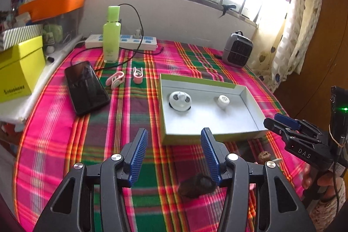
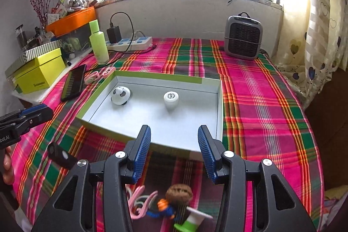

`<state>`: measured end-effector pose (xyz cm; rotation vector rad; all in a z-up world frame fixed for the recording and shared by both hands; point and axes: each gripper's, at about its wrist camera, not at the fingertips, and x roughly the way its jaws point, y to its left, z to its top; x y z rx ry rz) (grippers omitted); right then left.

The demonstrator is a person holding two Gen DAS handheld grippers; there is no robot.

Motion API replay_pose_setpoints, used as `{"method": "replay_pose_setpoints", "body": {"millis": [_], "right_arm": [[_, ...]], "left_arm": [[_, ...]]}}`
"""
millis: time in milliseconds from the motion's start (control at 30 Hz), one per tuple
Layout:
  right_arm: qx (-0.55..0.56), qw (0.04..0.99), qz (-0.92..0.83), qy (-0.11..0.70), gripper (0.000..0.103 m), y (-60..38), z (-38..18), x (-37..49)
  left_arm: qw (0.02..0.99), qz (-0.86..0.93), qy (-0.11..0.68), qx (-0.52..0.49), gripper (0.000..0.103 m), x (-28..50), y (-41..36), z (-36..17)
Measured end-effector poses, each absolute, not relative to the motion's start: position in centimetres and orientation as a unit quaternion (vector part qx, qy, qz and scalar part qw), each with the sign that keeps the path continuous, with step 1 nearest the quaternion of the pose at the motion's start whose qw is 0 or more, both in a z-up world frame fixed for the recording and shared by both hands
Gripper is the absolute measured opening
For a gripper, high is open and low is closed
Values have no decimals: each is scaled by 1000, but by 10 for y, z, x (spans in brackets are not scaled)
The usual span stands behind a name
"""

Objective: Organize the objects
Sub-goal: 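Withdraw both grippers from the tray back toward the remaining objects, then grasp the black cylindrical gadget with the left gripper and lift it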

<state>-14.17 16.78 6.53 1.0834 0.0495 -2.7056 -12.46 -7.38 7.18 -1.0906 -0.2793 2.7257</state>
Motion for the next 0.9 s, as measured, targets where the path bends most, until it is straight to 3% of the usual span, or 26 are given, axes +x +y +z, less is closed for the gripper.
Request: {"method": "replay_pose_setpoints", "body": {"millis": [900], "right_arm": [[373,108,-921,0,46,184,43,-82]], "left_arm": [[113,912,-38,-391,51,-92,-36,31]]}}
